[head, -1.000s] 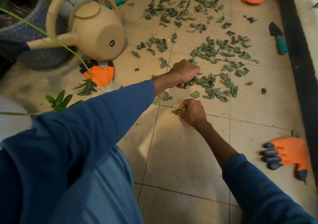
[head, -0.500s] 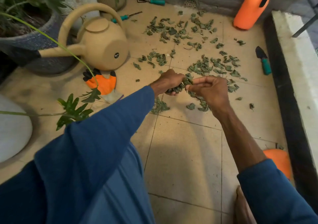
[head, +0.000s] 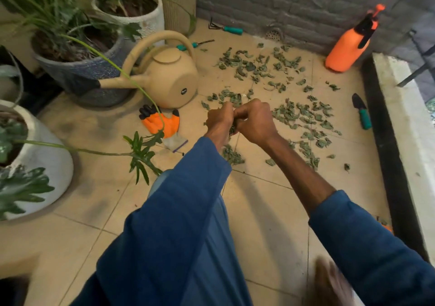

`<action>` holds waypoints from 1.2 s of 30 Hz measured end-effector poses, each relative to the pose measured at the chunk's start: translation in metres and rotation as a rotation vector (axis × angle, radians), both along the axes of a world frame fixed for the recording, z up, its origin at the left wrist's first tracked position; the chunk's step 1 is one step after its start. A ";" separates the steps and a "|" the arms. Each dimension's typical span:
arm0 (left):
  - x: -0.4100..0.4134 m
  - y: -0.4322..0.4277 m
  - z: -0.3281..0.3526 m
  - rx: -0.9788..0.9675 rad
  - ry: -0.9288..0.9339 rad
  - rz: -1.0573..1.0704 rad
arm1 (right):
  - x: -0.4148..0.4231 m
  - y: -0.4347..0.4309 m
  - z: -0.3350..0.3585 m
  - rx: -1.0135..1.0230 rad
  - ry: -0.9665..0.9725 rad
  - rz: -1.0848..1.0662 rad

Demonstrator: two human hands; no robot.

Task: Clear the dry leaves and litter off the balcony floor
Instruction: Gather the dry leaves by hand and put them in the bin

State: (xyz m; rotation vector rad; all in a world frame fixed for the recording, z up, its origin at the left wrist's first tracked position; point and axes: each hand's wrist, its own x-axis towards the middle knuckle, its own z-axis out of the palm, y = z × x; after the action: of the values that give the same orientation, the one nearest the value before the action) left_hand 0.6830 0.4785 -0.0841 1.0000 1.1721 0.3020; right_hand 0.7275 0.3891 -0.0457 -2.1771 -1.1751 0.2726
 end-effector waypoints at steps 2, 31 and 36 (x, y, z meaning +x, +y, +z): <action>-0.002 0.008 0.002 0.012 0.014 0.061 | 0.000 0.006 0.003 0.038 0.038 0.030; 0.006 0.042 -0.032 0.421 0.295 -0.302 | 0.044 -0.038 -0.217 -0.203 0.291 -0.269; 0.004 0.040 -0.033 0.458 0.282 -0.324 | 0.053 -0.051 -0.206 -0.138 0.431 -0.326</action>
State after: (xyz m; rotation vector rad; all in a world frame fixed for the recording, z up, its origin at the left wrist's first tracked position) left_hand 0.6870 0.5186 -0.1168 1.6552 1.1937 0.1747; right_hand 0.7801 0.3384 -0.2513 -2.2347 -0.5689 0.6565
